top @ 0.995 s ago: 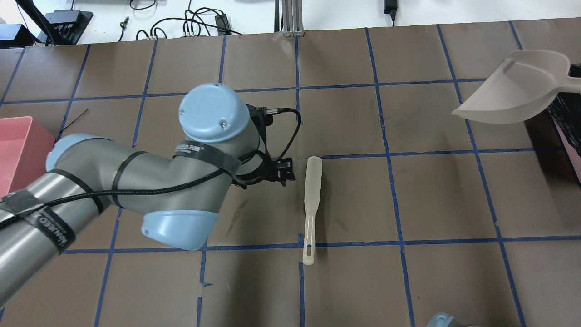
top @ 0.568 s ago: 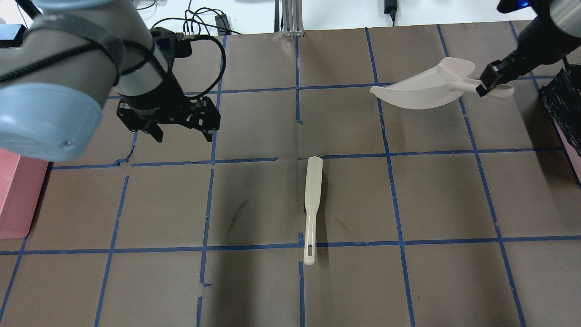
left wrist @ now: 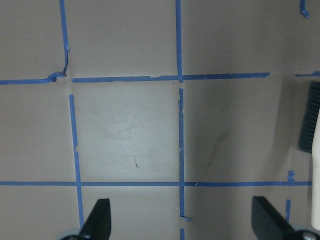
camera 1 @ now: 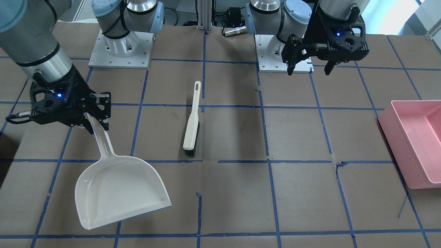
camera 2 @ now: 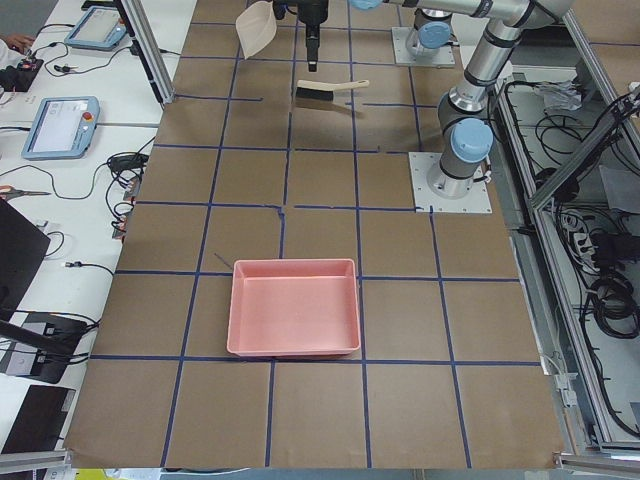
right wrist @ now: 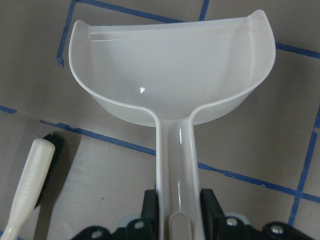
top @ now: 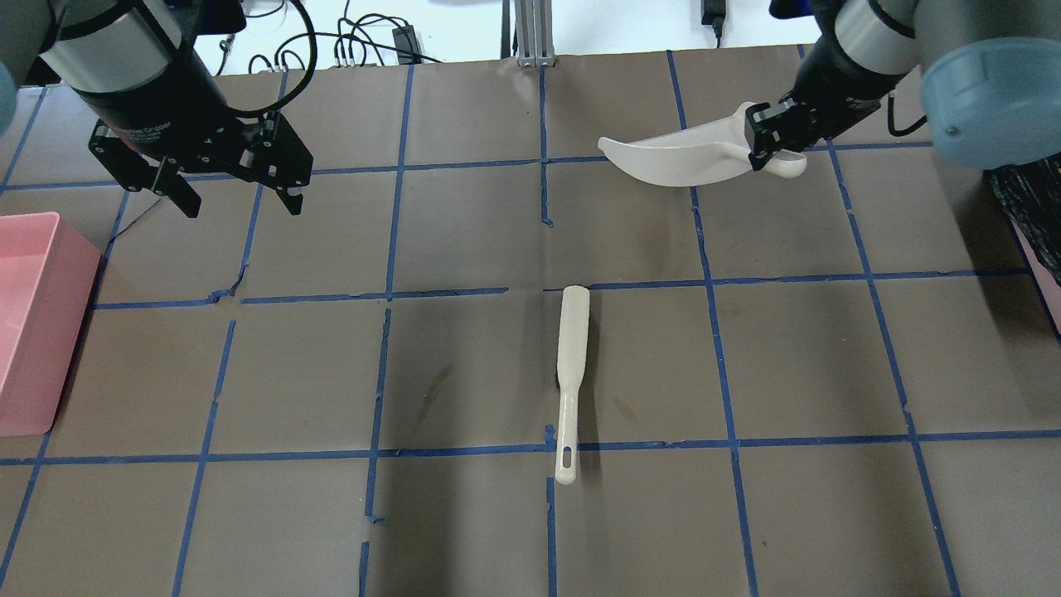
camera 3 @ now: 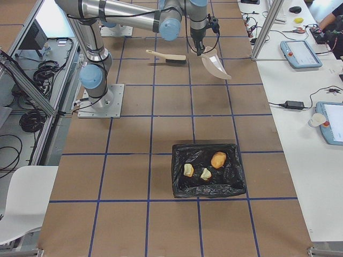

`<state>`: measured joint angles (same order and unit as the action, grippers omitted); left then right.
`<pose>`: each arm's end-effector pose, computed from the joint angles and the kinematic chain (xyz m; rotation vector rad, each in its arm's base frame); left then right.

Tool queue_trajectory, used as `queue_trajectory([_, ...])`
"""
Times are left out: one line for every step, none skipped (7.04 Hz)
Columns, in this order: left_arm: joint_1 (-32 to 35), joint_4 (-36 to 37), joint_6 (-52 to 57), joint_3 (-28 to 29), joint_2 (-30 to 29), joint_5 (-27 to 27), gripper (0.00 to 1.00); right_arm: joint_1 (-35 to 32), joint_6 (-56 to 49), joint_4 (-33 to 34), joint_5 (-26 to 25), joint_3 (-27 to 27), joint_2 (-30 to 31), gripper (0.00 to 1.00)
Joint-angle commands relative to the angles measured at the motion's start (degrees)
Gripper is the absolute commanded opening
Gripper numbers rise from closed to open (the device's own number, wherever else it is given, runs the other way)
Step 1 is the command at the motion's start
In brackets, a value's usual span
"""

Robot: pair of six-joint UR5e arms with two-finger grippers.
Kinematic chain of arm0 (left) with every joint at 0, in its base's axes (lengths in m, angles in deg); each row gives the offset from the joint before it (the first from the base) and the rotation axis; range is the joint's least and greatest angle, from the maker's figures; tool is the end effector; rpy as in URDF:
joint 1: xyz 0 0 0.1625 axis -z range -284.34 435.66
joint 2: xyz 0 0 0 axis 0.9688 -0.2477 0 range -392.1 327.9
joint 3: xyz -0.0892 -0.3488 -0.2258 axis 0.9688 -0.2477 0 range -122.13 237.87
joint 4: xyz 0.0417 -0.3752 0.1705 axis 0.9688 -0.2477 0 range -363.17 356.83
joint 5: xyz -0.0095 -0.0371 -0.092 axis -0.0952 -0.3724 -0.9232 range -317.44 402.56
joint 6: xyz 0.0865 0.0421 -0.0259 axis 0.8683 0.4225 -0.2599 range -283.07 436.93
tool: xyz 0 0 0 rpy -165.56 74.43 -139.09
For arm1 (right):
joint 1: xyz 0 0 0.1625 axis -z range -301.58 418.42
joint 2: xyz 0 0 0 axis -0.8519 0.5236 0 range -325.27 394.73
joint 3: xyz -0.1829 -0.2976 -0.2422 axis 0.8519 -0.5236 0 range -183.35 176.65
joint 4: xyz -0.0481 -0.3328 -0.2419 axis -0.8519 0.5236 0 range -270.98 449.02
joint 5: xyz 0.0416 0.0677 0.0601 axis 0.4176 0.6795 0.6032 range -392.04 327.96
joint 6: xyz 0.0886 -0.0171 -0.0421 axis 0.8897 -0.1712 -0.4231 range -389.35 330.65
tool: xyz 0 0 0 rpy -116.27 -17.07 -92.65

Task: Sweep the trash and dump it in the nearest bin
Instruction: 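Carry the dustpan to the table center and lower it with the right gripper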

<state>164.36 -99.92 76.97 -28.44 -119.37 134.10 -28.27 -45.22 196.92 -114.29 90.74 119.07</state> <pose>-0.1200 -0.4714 0.5307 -0.0339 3.1146 0.0096 0.1152 -0.5487 0.4355 -0.3449 3.0025 -0.2464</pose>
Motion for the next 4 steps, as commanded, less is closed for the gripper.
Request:
queue_trajectory([-2.6,-0.1,3.1,0.1,-0.1,-1.5,0.99,-8.1,9.9,4.8,-3.3,-0.2,-2.8,0.00])
queue_trajectory([-2.7,-0.1,4.3,-0.2,-0.1,-1.5,0.99,-11.5,14.3,7.7,-3.6,-0.4,-4.6,0.00])
queue_trajectory([-2.5,0.1,4.3,0.0,-0.5,-0.1,0.99,-14.3,18.4,10.3,-4.9,-0.3,-6.4,0.00])
queue_trajectory([-2.5,0.7,4.3,0.3,-1.1,3.1,0.99,-17.4,23.5,15.4,-5.3,-0.6,-9.1,0.00])
